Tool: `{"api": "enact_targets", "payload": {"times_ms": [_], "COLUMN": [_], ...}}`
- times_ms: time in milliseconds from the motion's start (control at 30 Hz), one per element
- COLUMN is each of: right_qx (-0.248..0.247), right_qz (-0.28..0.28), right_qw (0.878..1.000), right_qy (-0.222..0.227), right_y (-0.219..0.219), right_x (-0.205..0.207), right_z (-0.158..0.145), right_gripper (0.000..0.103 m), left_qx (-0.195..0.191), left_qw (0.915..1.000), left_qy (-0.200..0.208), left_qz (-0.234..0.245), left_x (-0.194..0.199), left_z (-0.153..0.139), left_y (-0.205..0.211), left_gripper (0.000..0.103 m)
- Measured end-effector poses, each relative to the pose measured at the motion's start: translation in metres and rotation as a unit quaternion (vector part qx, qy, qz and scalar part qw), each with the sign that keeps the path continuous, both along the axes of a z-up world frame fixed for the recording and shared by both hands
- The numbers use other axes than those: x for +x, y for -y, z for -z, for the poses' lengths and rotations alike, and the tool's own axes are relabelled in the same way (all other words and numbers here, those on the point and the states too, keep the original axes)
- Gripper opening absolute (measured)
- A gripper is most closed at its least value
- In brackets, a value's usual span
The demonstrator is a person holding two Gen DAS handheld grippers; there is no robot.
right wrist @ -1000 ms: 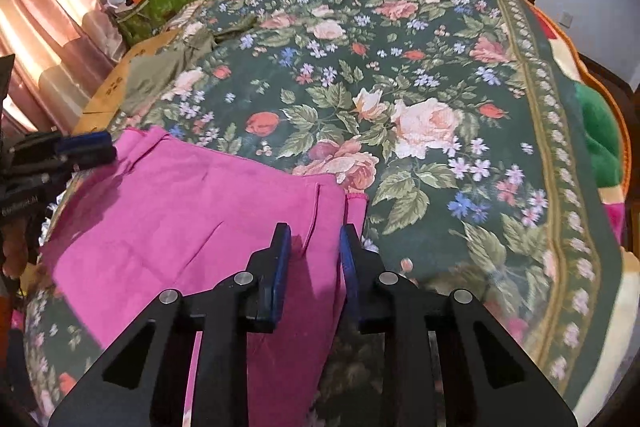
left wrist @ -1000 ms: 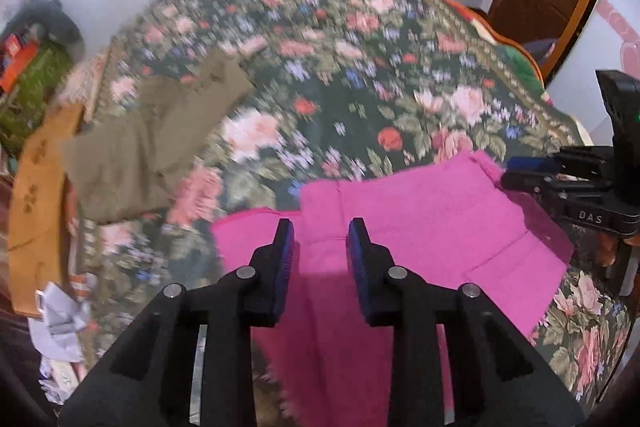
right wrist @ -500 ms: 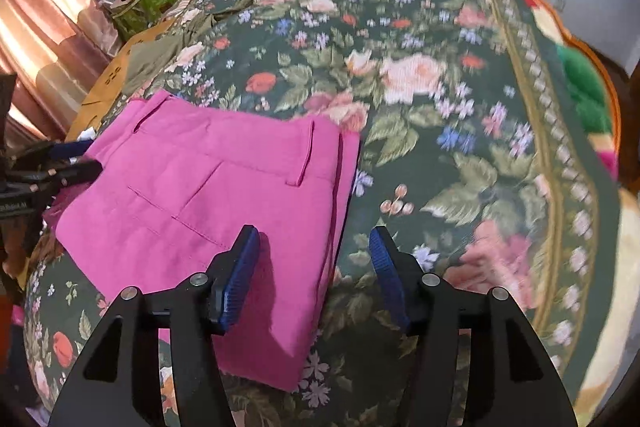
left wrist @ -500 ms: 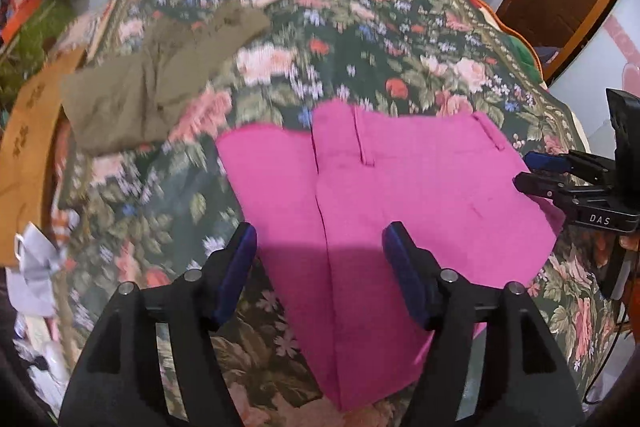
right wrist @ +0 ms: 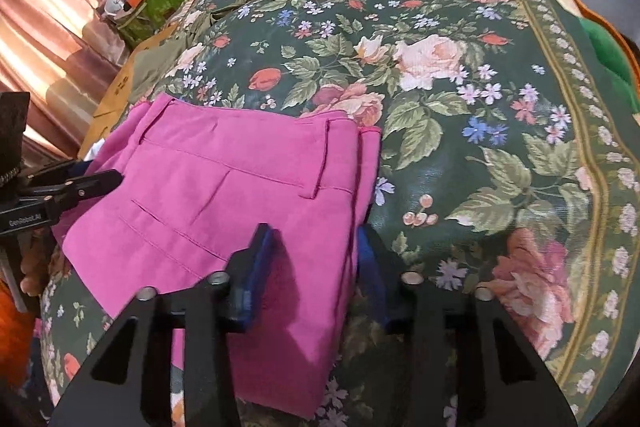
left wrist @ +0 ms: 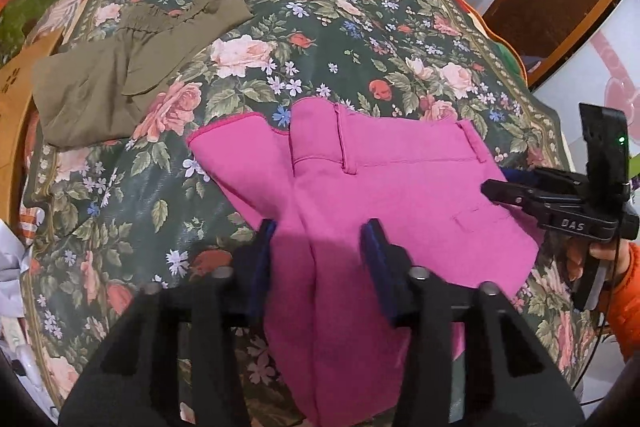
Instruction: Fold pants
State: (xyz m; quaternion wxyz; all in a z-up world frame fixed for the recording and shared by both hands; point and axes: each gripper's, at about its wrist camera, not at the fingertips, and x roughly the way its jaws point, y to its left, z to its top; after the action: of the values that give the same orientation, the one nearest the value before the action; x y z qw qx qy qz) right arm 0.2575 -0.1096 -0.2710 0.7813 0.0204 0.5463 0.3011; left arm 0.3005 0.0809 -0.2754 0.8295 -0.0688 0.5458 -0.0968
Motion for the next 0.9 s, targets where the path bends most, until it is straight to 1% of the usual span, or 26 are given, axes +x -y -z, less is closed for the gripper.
{"api": "enact_targets", "payload": {"times_ms": [67,100,133,200,233,333,367,500,667,900], "right_qx": [0.000,-0.003,-0.005,-0.013,-0.018,-0.026,-0.030,-0.040,-0.032,-0.010], "right_qz": [0.002,0.003,0.004,0.003,0.005,0.002,0.000,-0.011,-0.021,-0.020], "right_qw": [1.000,1.000,1.000,1.000,0.999,0.999,0.998,0.996,0.991,0.985], "right_qy": [0.002,0.005,0.008,0.018,0.027,0.043,0.050,0.084,0.125,0.171], "right_y": [-0.002,-0.002,-0.003,-0.005,-0.005,-0.006,-0.007,-0.012,-0.022,-0.045], "right_x": [0.001,0.001,0.001,-0.001,-0.002,-0.005,-0.005,-0.008,-0.010,0.002], "right_z": [0.000,0.000,0.000,-0.003,-0.005,-0.011,-0.014,-0.030,-0.063,-0.107], "right_gripper": [0.029,0.027,0.024,0.015,0.012,0.011,0.010,0.010,0.010,0.010], "left_qx": [-0.007,-0.009,-0.008,-0.015,-0.018,-0.020,-0.016,0.008,0.031,0.054], "left_qw": [1.0000,0.9999,0.9999,0.9997,0.9996,0.9994,0.9995,0.9991,0.9968,0.9896], "left_qy": [-0.001,0.000,0.001,0.000,0.000,0.001,0.003,0.027,0.062,0.120], "left_qz": [-0.004,-0.007,-0.011,-0.019,-0.024,-0.028,-0.029,-0.031,-0.039,-0.058], "left_x": [0.001,0.001,0.001,0.002,0.002,0.002,0.002,-0.001,0.000,0.006], "left_z": [-0.001,-0.002,-0.002,-0.003,-0.004,-0.007,-0.009,-0.025,-0.054,-0.103], "left_y": [-0.001,-0.001,-0.002,-0.004,-0.005,-0.007,-0.006,-0.004,-0.010,-0.033], "left_gripper": [0.033,0.032,0.025,0.022,0.018,0.015,0.013,0.011,0.011,0.011]}}
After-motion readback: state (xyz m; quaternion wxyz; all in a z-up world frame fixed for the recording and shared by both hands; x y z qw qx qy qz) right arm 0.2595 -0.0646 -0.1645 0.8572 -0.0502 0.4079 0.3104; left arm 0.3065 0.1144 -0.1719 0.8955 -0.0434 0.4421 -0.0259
